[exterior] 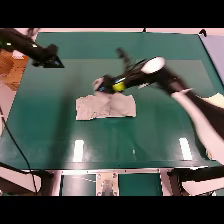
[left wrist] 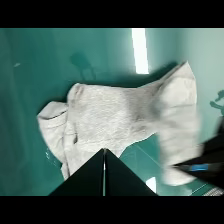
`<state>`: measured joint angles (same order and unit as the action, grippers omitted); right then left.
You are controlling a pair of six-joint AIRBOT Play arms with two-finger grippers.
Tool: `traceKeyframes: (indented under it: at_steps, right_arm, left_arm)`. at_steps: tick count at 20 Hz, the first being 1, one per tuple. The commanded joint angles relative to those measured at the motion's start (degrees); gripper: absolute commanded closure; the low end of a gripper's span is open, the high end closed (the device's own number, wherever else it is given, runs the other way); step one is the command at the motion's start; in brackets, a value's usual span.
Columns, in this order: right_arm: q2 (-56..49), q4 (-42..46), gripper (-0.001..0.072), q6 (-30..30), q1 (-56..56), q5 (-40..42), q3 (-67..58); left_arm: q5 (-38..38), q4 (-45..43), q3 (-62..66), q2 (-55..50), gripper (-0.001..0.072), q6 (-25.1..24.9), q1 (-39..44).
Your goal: Fold the shirts.
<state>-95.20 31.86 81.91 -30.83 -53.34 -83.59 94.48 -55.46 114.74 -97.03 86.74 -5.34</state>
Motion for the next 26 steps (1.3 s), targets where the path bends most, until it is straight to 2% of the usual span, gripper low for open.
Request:
traceKeyframes:
  at_steps: [1,2,4,7,12,16,20,24,26]
  right_arm:
    - [-13.9,-4.9,0.0699,-0.1,-11.2,15.8,-6.4]
    - [-17.2,-4.8,0.0677,-0.1,-12.5,16.9,-9.5]
    - [-21.2,-3.8,0.0231,-0.1,-13.1,14.5,-14.5]
    - [-19.9,3.7,0.0223,0.9,-7.8,3.4,-16.1]
    - [-14.2,4.5,0.0223,1.7,10.6,-14.5,-15.9]
    - [-9.0,12.3,0.0223,4.1,23.1,-22.3,-10.3]
    - [-5.1,12.0,0.0221,2.8,29.6,-19.1,6.3]
    - [-5.4,0.6,0.0200,-6.4,26.6,-10.9,18.4]
    - [-6.1,-2.4,0.0200,-7.9,23.2,-6.8,20.2]
  left_arm:
    - [0.5,-0.5,0.1,1.0,0.0685,-0.3,-4.4]
    - [0.3,-0.7,0.1,1.0,0.0685,-0.5,-4.7]
    - [0.5,-0.7,0.1,1.0,0.0685,-0.9,-4.7]
    - [0.5,-0.6,0.1,1.0,0.0685,-0.9,-4.7]
    - [1.0,-0.1,0.1,1.0,0.0685,-0.8,-4.7]
    - [1.2,-0.1,0.1,1.0,0.0685,-0.8,-4.7]
    - [1.1,-0.1,0.1,1.0,0.0684,-0.6,-4.7]
    - [1.1,0.0,0.1,1.0,0.0685,-0.6,-4.7]
    - [1.1,0.0,0.1,1.0,0.0685,-0.4,-4.7]
